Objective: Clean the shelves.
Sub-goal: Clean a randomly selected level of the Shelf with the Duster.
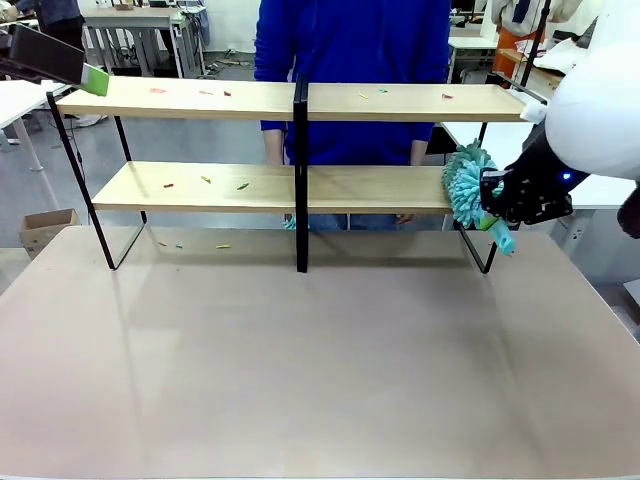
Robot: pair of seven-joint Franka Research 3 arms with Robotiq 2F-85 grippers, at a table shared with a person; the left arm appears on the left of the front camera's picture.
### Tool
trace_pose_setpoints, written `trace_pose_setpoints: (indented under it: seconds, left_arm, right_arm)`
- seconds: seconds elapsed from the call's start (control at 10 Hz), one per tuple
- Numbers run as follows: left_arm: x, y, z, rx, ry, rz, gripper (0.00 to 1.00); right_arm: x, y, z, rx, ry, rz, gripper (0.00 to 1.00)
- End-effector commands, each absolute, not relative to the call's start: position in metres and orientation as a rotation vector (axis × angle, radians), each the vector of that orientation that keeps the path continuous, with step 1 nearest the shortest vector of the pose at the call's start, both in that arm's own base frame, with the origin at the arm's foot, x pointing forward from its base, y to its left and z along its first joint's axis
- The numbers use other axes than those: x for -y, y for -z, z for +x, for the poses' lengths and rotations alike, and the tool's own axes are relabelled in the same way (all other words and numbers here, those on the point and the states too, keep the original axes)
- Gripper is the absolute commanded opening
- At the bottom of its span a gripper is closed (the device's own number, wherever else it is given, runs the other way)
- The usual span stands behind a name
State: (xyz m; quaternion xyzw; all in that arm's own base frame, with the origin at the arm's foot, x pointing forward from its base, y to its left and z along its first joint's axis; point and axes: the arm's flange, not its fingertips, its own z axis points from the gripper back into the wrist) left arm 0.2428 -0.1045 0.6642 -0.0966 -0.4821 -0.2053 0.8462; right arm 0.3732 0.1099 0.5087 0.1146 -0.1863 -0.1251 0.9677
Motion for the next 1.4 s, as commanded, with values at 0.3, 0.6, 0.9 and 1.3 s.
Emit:
trace_pose_setpoints:
  seconds: [0.3, 0.6, 0.9, 1.3]
  left_arm:
    - [0.104, -0.665, 0.242, 1.019, 0.432, -0.206, 1.00]
    - [0.104, -0.665, 0.242, 1.019, 0.432, -0.206, 1.00]
    - [0.104, -0.665, 0.242, 1.019, 0.432, -0.206, 1.00]
    - [0.104, -0.665, 0.242, 1.019, 0.432, -0.206, 1.00]
  right_arm:
    - [-0.103, -0.516, 0.367, 0.413, 0.203, 0.291, 0.12]
    - [-0.096, -0.537, 0.333, 0.177, 0.013, 0.511, 0.12]
    - [-0.008, -0.599, 0.238, -0.110, -0.197, 0.695, 0.12]
    - [0.105, -0.634, 0.163, 0.007, -0.405, 0.885, 0.12]
